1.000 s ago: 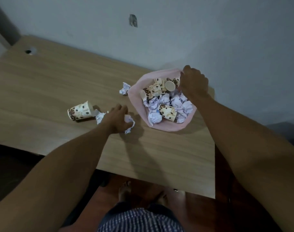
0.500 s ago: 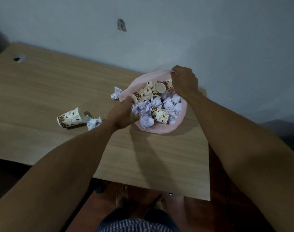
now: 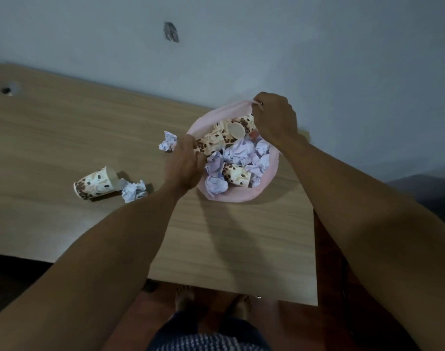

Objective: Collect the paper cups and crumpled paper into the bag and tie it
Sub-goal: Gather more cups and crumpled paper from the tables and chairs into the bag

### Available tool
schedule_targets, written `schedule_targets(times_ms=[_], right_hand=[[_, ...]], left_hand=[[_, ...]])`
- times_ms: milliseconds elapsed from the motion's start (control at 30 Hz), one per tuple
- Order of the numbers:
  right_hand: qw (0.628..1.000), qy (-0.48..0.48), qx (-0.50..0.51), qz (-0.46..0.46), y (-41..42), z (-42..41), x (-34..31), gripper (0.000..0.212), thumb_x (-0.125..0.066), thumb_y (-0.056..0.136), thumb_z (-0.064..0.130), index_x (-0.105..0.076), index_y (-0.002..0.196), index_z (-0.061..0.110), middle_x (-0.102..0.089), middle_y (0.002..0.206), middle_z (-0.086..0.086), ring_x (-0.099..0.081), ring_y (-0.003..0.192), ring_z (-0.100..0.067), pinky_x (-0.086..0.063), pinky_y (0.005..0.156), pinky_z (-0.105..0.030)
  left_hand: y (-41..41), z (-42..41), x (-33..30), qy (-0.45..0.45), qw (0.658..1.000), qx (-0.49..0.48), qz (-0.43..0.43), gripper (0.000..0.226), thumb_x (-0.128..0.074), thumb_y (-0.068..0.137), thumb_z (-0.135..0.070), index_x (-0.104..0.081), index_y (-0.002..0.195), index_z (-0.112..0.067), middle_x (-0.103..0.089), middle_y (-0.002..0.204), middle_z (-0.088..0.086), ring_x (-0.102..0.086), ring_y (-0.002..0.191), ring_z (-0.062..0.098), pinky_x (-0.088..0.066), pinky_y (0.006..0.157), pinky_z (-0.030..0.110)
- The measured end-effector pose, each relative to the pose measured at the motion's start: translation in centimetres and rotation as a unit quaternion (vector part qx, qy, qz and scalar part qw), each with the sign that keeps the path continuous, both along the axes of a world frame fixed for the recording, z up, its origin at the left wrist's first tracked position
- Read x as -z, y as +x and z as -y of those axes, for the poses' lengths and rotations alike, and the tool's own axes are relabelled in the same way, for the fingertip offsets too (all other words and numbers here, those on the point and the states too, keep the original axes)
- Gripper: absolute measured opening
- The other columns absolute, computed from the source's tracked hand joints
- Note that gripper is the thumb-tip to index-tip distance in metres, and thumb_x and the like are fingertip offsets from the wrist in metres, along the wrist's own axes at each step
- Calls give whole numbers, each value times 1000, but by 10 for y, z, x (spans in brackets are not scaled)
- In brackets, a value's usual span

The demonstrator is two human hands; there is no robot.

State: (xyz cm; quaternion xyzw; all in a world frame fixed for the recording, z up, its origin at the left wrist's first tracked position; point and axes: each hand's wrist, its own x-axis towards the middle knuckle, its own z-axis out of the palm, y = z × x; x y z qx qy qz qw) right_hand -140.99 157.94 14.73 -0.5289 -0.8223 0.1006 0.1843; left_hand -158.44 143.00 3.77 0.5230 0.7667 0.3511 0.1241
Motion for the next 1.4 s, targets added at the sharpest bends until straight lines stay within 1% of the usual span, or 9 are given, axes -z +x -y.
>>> schedule_targets(times_ms=[133, 333, 433, 500, 567, 733, 867, 1067, 1400], right_hand=[[1000, 2, 6, -12, -13, 0, 6, 29, -47, 99, 30, -71, 104, 15, -71, 103, -8, -67, 92, -33, -55, 77, -41], [999, 40, 18, -14, -18, -7, 24, 31, -44, 99, 31, -70, 101, 14, -71, 100, -7, -65, 90, -31, -54, 76, -43], [998, 59, 18, -26, -13, -12, 31, 31, -44, 99, 29, -70, 98, 13, -70, 94, -7, -65, 85, -30, -54, 73, -44], [997, 66, 16, -37, -10, -15, 33, 31, -44, 99, 29, -71, 98, 11, -71, 92, -7, -65, 84, -29, -54, 71, -43], [997, 68, 16, -38, -9, -17, 32, 32, -44, 99, 29, -71, 100, 11, -71, 93, -8, -65, 85, -29, -54, 71, -44], [998, 50, 29, -20, -15, -21, 23, 30, -44, 100, 29, -69, 100, 13, -70, 97, -8, -65, 89, -29, -53, 74, -42], [997, 18, 64, -28, -23, -26, 12, 27, -46, 101, 28, -62, 85, 14, -69, 93, -8, -65, 85, -31, -51, 72, -38], [996, -9, 70, -50, -17, -33, 1, 24, -47, 97, 27, -54, 75, 19, -67, 88, -5, -65, 83, -31, -47, 69, -35], [999, 3, 15, -35, -5, -32, 4, 25, -48, 97, 27, -71, 98, 18, -72, 100, -2, -67, 89, -27, -54, 75, -37]], left_hand=[[-60, -3, 19, -51, 987, -152, 31, 22, -51, 91, -18, -49, 113, -15, -50, 119, 14, -58, 93, 39, -41, 74, 43], [-118, -36, 57, -221, 975, -4, 8, 69, -65, 88, -25, -40, 151, -34, -21, 163, 14, -43, 133, 49, -41, 109, 52], [-129, -57, 74, -243, 968, 60, -16, 64, -64, 89, -33, -44, 150, -38, -24, 163, 14, -47, 132, 50, -41, 109, 52], [-133, -63, 82, -211, 975, 66, -10, 47, -51, 84, -42, -66, 127, -31, -53, 135, 19, -61, 114, 44, -50, 93, 41], [-129, -61, 87, -175, 984, 27, 5, 40, -43, 84, -38, -73, 108, -26, -62, 107, 17, -65, 96, 38, -46, 77, 32], [-106, -44, 58, 49, 988, -135, 63, 31, -44, 103, -29, -57, 127, -16, -58, 126, 4, -54, 114, 17, -38, 93, 22], [-58, -22, 9, 177, 979, -59, 80, 23, -47, 106, -24, -51, 117, -5, -53, 113, 11, -52, 100, 24, -44, 86, 31], [15, -15, 12, 92, 981, 171, 0, 22, -53, 100, -12, -54, 119, -2, -46, 125, 18, -48, 112, 28, -43, 98, 34], [26, -55, 27, -106, 983, 144, -41, 51, -56, 98, -34, -38, 145, -30, -54, 135, 17, -57, 119, 39, -53, 89, 50]])
